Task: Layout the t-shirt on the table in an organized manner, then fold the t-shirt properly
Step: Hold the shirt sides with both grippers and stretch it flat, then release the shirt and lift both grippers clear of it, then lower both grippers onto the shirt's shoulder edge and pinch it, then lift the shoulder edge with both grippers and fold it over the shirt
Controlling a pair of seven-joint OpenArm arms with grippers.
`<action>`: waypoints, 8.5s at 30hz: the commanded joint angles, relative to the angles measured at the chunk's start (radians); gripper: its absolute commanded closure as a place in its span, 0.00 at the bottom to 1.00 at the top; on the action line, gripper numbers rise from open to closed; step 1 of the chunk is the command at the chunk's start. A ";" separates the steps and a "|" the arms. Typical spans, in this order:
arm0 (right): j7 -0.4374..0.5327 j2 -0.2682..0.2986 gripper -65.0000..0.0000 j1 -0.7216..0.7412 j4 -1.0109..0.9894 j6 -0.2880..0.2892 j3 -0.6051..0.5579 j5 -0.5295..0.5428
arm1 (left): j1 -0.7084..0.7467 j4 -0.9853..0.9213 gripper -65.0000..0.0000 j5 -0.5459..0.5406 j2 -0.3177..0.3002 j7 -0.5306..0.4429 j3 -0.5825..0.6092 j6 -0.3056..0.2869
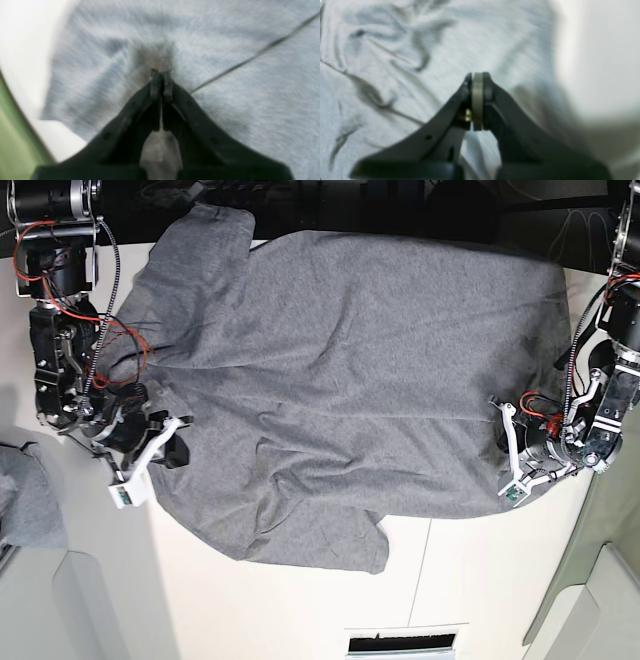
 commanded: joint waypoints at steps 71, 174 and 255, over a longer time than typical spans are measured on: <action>-0.036 0.069 1.00 0.072 -0.139 -0.085 0.095 0.036 | -0.267 -0.104 0.98 -0.150 0.156 0.114 -0.008 0.040; -0.443 0.177 0.50 -0.577 0.156 0.102 0.485 0.596 | 0.650 0.392 0.46 -0.692 -0.030 0.378 -0.763 -0.219; -0.415 0.121 1.00 -0.562 0.571 0.091 0.541 0.559 | 0.827 0.578 1.00 -0.599 -0.027 0.182 -0.910 -0.219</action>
